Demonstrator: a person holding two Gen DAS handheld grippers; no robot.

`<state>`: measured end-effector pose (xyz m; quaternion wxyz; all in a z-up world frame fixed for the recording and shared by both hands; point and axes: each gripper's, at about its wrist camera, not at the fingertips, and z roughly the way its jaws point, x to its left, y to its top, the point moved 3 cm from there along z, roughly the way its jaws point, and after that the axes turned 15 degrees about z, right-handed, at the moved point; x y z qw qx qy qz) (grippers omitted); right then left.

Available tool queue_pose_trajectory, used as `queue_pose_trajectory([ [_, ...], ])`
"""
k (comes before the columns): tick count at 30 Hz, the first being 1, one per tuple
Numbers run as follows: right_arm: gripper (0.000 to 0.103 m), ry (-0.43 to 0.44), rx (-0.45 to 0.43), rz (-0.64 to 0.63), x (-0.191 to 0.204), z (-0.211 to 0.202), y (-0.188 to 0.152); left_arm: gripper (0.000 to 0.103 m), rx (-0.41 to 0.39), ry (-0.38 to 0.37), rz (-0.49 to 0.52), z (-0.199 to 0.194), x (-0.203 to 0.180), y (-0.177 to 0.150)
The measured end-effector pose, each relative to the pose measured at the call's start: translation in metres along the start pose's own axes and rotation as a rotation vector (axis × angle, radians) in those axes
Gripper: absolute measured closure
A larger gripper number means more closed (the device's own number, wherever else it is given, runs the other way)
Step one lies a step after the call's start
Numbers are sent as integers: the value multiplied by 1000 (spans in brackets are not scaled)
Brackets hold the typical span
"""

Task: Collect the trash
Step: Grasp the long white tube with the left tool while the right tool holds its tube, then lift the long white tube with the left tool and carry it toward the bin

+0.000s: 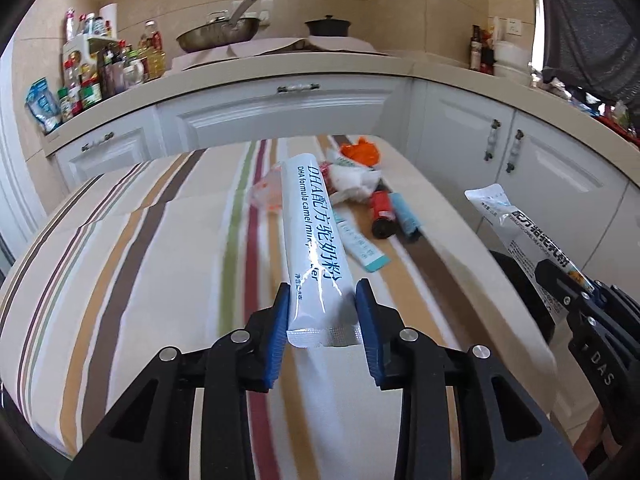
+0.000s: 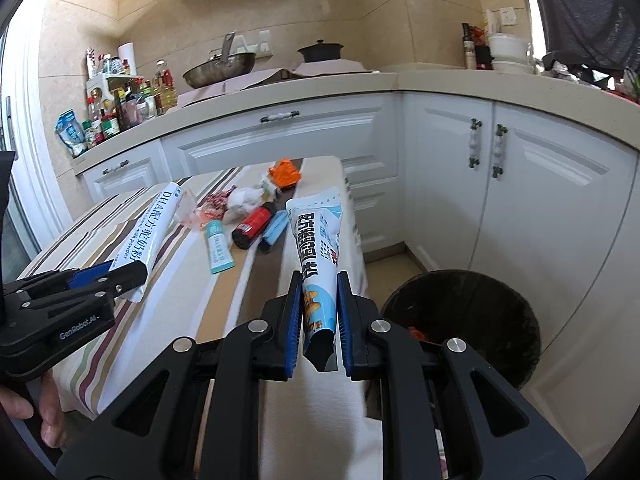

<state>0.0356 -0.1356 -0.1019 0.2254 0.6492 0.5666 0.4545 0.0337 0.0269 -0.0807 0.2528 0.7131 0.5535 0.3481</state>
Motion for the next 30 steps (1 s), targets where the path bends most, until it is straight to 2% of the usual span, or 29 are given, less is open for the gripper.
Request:
queue_pose_trajectory([
  [5,87,-57,-34,27,-23,-9,8,72,-18,-67,37,2,-26,11],
  [6,87,-73,-41,37,-31,-10,10,77,-20,-78,41,2,-30,13],
  [7,87,-89,-48,46,-39,-12,12,89,-22,-92,51,3,-36,16],
  [11,87,-144,-71,75,-67,-15,18,91,-45,-144,86,10,-66,29],
  [13,87,-162,-73,86,-78,-13,20,98,-49,-168,126,17,-83,38],
  [18,87,-180,-91,117,-97,-16,27,98,-52,-196,130,17,-99,49],
  [19,87,-178,-90,117,-98,-16,27,95,-59,-181,137,15,-100,49],
  [22,87,-171,-82,121,-101,-13,26,69,-54,-153,133,14,-97,47],
  [23,87,-170,-80,123,-102,-13,24,65,-46,-148,128,14,-96,46],
  [25,87,-168,-76,127,-104,-12,23,62,-38,-133,115,15,-92,42],
  [28,87,-169,-74,134,-106,-13,21,51,-33,-100,115,16,-89,36],
  [30,87,-170,-73,139,-107,-14,20,50,-22,-95,119,18,-88,32],
])
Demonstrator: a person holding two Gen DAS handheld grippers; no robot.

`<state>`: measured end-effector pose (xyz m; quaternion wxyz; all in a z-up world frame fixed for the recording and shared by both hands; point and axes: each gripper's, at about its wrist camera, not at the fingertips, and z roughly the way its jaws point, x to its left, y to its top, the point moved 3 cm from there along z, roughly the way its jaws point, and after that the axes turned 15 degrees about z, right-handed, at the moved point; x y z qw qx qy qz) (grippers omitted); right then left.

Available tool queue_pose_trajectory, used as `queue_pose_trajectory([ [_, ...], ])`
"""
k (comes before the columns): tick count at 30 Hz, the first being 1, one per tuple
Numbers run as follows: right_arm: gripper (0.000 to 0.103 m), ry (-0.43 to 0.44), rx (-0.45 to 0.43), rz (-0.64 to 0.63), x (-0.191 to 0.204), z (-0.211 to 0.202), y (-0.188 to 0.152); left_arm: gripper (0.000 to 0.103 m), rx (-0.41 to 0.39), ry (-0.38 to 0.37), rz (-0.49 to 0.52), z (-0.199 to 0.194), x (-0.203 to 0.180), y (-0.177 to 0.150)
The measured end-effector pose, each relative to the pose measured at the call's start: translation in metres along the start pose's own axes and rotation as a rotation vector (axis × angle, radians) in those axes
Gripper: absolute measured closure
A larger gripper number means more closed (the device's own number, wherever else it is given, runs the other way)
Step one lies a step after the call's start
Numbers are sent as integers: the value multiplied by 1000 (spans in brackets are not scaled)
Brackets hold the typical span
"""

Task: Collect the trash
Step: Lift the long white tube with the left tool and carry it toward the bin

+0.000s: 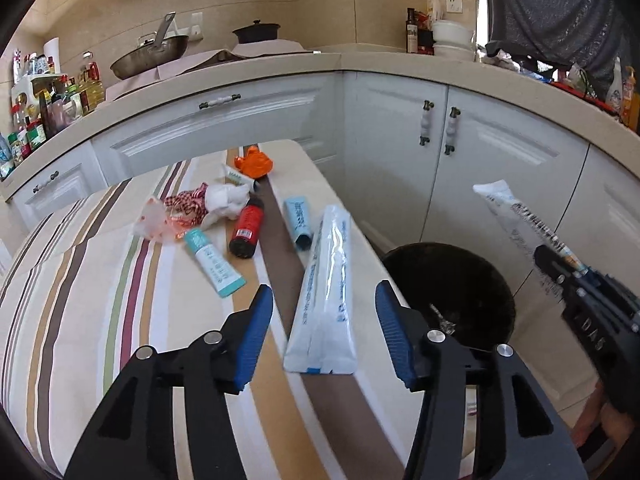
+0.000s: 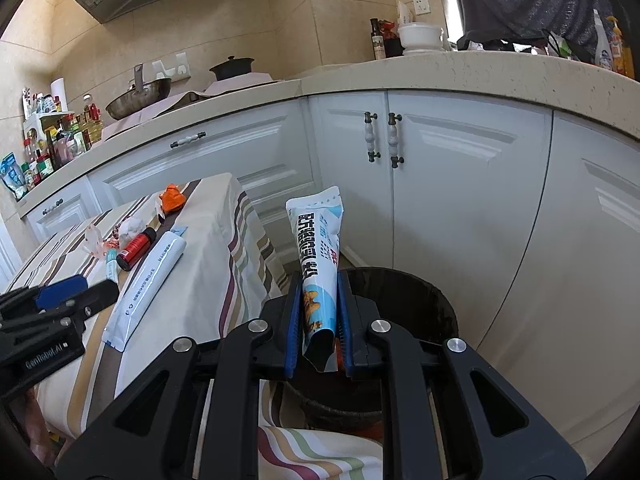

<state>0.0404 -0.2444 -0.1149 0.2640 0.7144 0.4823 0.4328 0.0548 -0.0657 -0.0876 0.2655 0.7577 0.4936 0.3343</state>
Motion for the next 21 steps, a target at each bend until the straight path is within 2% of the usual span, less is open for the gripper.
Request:
queue_pose_trajectory([
  [7,87,3,14,0,0,2,-4,50,41,-26,-4,14,-2,-12],
  [11,87,5,19,-1,2,3,-5,80,52,-54,-1,17,-4,-14],
  [15,87,4,22,-4,4,3,-6,82,30,-53,12,14,-7,-17],
  [17,87,4,21,-4,5,3,-6,102,17,-54,10,11,-8,-16],
  [21,87,2,18,-8,6,3,-6,102,-12,-57,23,6,-10,-11],
])
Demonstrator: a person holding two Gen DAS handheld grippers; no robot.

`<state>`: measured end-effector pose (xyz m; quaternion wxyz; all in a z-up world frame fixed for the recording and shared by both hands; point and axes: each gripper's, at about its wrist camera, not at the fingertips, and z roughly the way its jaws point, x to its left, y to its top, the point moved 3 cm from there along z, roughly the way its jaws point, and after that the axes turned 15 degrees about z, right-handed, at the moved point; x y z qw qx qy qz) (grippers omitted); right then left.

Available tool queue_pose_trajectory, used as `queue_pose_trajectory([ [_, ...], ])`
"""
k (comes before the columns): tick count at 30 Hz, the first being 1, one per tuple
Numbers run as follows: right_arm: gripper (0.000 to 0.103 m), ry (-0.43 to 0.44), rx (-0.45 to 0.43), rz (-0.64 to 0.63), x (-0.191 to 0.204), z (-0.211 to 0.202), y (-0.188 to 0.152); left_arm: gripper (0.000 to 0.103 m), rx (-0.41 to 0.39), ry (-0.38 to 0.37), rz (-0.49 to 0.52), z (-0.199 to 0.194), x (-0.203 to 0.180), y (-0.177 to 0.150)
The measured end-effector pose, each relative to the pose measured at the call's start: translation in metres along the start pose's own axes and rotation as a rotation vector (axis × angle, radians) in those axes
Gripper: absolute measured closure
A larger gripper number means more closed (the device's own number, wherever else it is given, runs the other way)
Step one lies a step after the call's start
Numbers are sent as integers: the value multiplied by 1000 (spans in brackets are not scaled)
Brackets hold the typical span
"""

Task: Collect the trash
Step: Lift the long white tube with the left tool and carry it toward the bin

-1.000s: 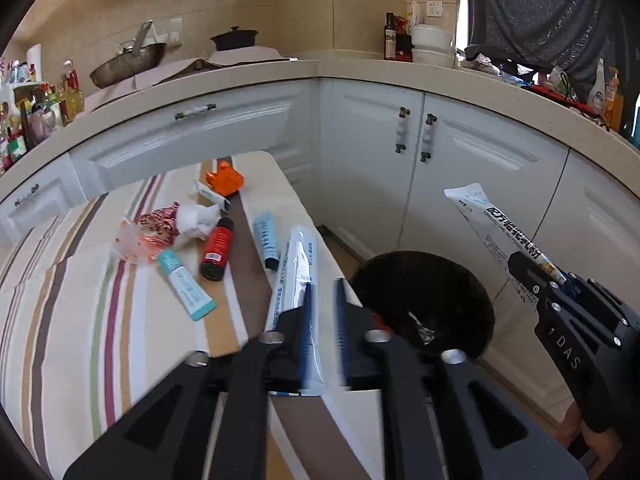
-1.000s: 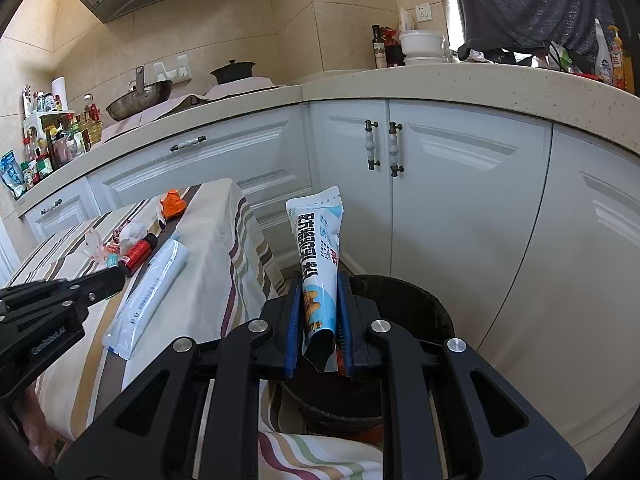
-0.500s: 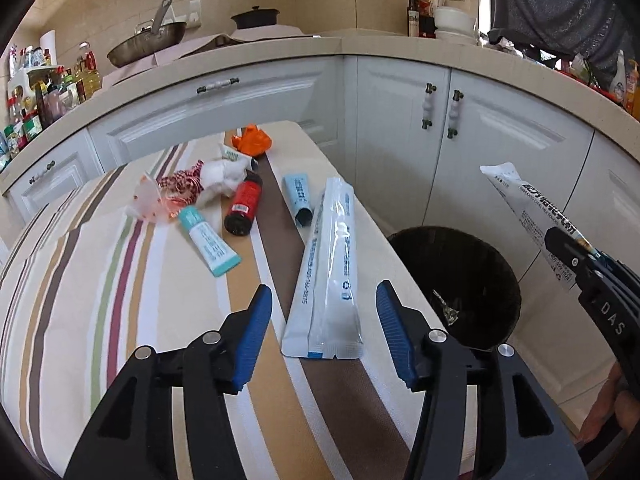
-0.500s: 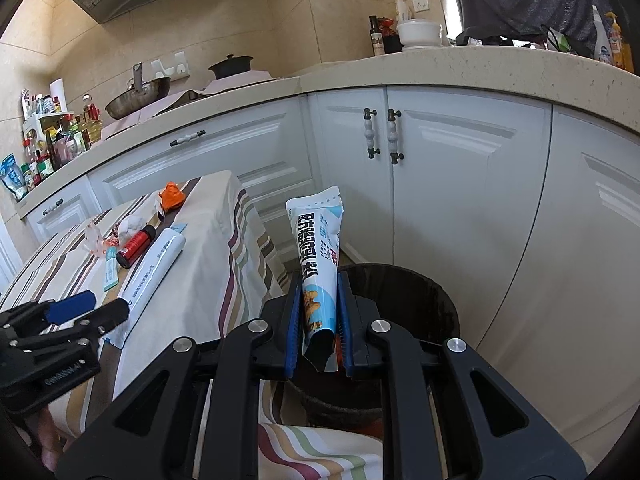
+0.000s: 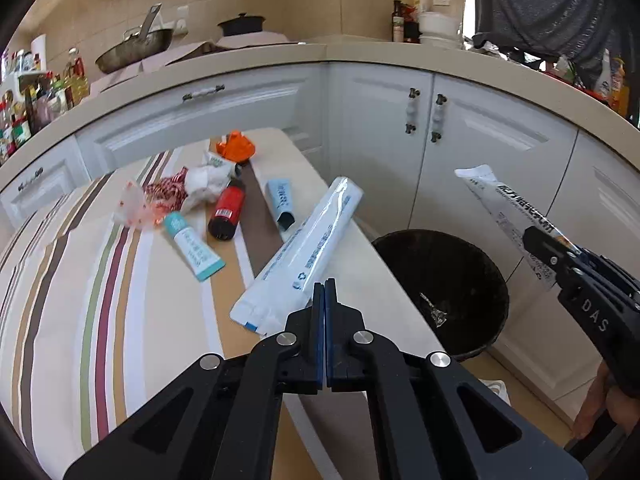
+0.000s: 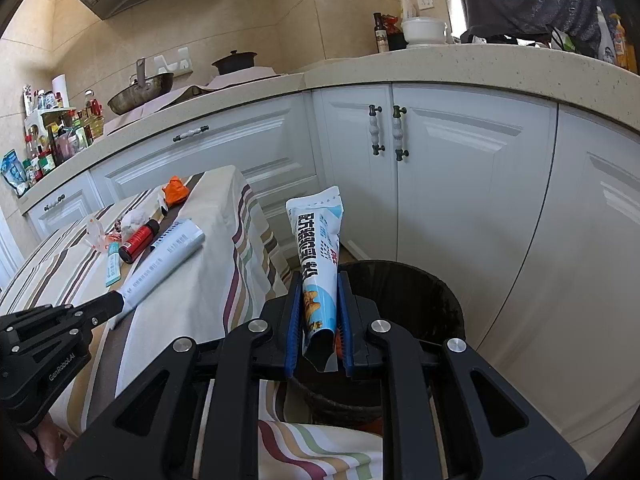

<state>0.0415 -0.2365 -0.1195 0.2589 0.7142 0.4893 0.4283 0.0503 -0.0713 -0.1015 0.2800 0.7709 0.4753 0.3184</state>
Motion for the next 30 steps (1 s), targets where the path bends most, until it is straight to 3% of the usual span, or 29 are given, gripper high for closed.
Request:
queue_pose_trajectory([
  [5,87,3,2,0,1,-1,0,102,-5,-4,11,-1,0,2],
  [7,87,6,3,-2,2,-1,1,101,-23,29,35,-6,1,3],
  [9,87,8,4,-2,3,0,1,77,-39,59,56,-10,2,4],
  [10,87,10,6,-2,3,1,1,55,-48,74,58,-12,4,3],
  [11,87,11,8,-2,4,2,0,47,-55,81,53,-13,7,3],
  [17,87,13,16,-8,6,4,-1,37,-4,68,49,1,21,-3],
  [24,86,8,26,-10,6,8,-2,37,94,-9,-12,21,40,-10],
  [26,86,7,32,-12,6,10,-3,56,106,-36,-16,24,39,-12],
  [30,86,7,37,-15,7,12,-3,58,87,-33,35,19,31,-14],
])
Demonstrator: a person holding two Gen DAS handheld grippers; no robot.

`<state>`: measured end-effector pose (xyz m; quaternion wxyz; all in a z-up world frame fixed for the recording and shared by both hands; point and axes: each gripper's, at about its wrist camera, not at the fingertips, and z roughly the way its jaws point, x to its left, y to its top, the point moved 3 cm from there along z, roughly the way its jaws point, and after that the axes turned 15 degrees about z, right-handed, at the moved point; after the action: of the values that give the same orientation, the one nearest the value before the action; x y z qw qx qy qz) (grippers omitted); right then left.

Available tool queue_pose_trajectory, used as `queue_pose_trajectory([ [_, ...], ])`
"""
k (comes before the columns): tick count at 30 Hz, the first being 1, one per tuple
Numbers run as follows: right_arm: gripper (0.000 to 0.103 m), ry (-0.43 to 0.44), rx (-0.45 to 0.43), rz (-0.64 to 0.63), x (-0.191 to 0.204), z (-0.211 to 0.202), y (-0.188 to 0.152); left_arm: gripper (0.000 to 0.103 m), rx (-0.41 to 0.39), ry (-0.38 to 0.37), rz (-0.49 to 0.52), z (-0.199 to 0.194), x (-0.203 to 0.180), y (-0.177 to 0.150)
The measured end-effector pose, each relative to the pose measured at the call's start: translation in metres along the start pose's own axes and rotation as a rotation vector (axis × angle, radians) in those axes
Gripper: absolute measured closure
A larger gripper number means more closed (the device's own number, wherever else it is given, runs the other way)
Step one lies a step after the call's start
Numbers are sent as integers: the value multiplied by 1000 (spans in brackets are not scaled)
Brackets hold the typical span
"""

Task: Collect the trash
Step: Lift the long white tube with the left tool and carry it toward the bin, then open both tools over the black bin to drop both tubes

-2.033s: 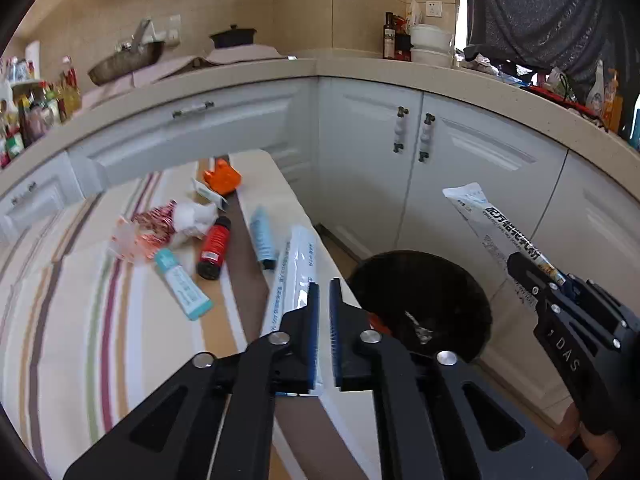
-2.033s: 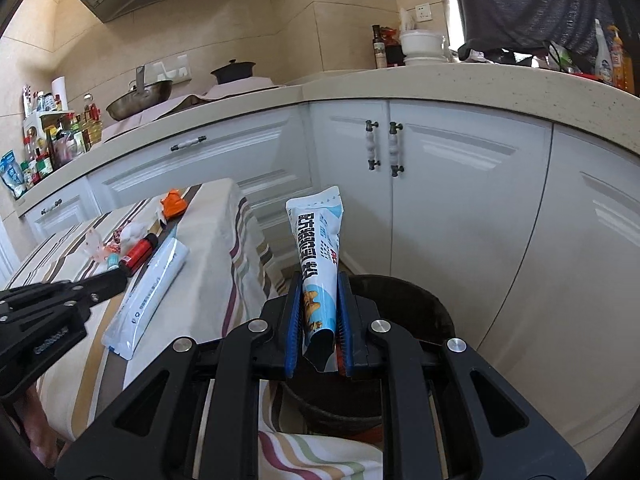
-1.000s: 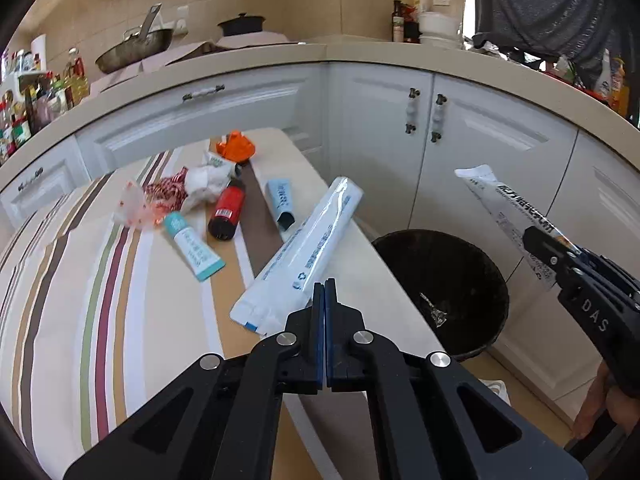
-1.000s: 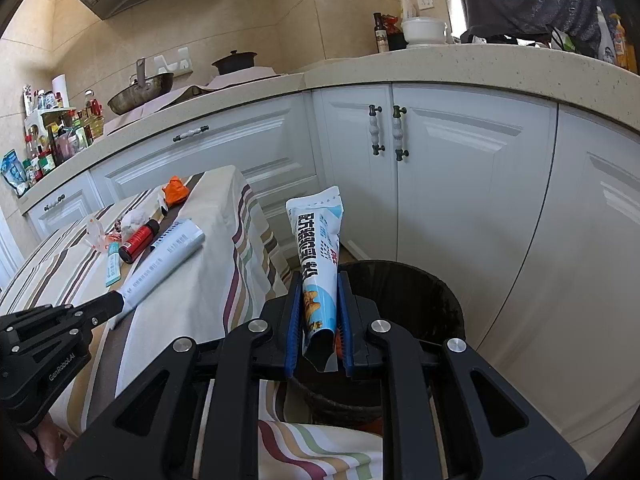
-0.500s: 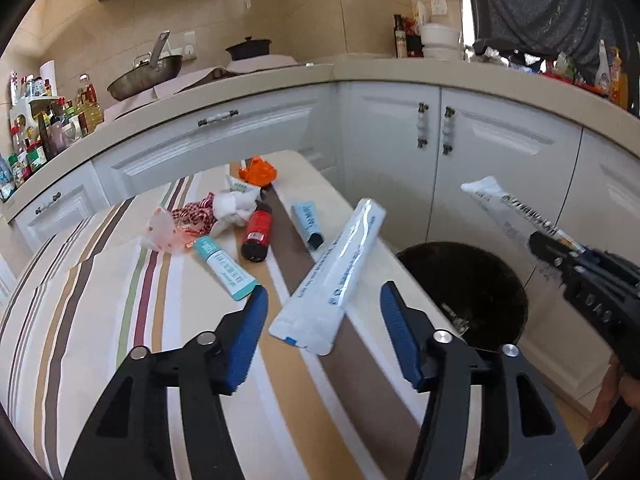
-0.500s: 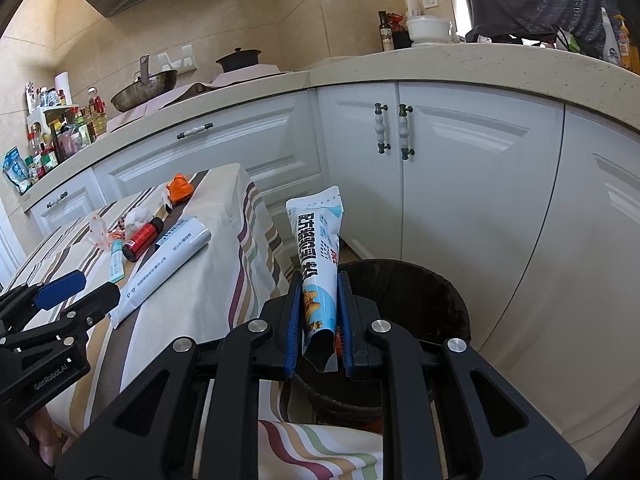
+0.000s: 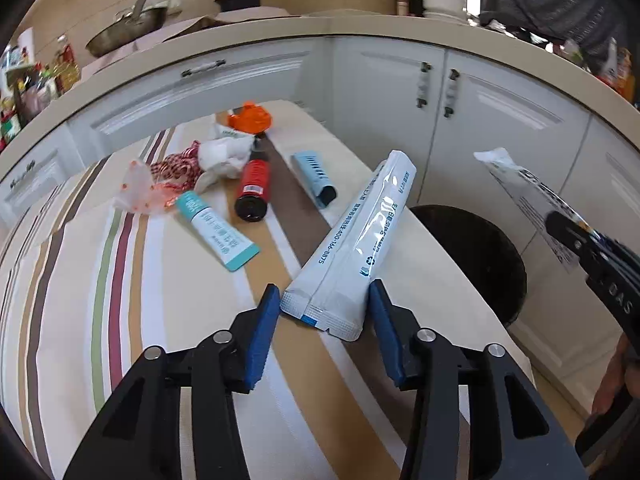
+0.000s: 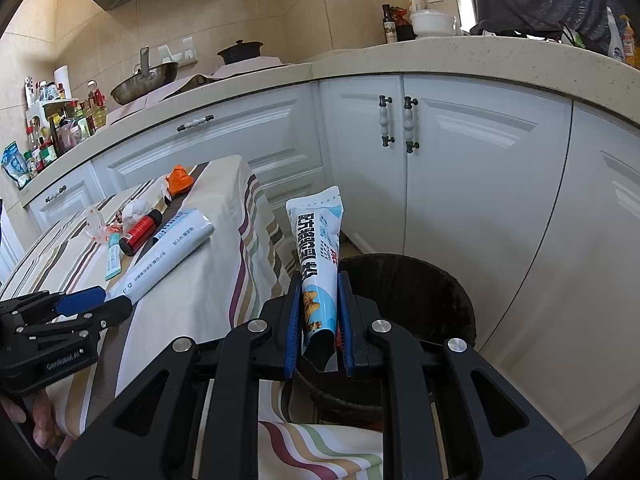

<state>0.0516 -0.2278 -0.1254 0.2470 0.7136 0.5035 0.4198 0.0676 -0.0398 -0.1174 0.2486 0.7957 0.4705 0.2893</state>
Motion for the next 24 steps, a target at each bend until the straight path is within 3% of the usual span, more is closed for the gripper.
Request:
queue_pose_trajectory([
  [9,86,-5,-2,2,0,0,1,62,-25,1,-24,-7,-1,2],
  [19,86,-31,-42,19,-15,-11,15,62,-70,-24,-86,-10,-25,36],
  [24,86,-48,-62,31,-30,-19,22,62,-107,-25,-70,-10,-45,54],
])
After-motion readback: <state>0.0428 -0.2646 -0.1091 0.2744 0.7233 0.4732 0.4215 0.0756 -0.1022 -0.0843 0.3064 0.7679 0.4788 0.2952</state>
